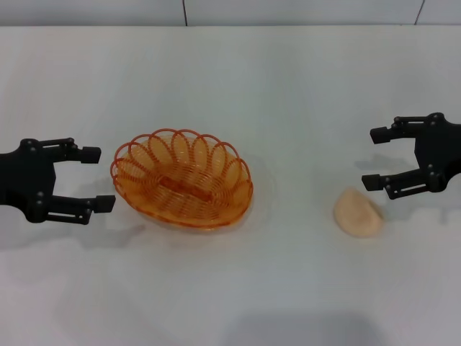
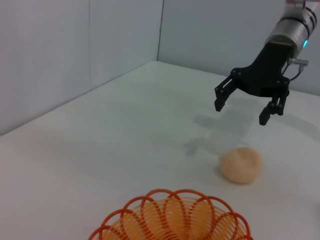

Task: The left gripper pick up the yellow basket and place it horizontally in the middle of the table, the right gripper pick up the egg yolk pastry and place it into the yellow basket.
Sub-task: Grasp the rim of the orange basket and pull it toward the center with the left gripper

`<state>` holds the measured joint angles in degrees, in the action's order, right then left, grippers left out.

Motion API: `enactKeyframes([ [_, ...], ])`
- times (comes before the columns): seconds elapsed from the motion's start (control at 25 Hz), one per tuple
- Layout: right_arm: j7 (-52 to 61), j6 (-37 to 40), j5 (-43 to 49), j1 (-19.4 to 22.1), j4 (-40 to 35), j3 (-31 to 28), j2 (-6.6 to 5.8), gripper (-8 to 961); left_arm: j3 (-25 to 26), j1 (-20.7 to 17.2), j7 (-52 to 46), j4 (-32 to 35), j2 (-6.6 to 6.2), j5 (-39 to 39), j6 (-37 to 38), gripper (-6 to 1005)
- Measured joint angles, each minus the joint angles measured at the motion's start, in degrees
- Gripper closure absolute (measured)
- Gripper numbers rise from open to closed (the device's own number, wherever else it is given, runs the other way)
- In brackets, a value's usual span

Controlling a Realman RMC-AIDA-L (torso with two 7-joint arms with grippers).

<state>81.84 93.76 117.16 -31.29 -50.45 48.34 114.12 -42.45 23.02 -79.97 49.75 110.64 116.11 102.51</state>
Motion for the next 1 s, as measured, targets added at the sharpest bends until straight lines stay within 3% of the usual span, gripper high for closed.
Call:
enactKeyframes([
  [0.24,-0.1,-0.6,0.1,0.2,-0.2,0.0,0.26,82,0.2,0.3,-6.3,1.7,0.12,-0.3,-0.4,117],
  [0.48,-0.1,-0.8,0.1,0.3,-0.6,0.0,0.35,82,0.7,0.8,-26.9,9.6,0.11,0.4,0.2,119],
  [0.6,-0.1,-0.8,0.1,0.0,-0.6,0.0,0.34,82,0.8,1.6,-38.0,13.1,-0.48,2.3,-0.3,120],
  [0.68,-0.2,-0.8,0.1,0.0,-0.6,0.0,0.34,83,0.9,3.5,-47.1,13.7,-1.68,4.8,-1.1,121],
  [0.84,-0.4,-0.9,0.1,-0.1,-0.6,0.0,0.32,83,0.7,7.9,-56.3,12.7,-3.22,11.9,-1.1,122],
  [1.0,-0.5,-1.1,0.1,-0.5,-0.6,0.0,0.36,83,0.5,12.8,-60.8,10.6,-3.35,21.0,-0.9,123],
])
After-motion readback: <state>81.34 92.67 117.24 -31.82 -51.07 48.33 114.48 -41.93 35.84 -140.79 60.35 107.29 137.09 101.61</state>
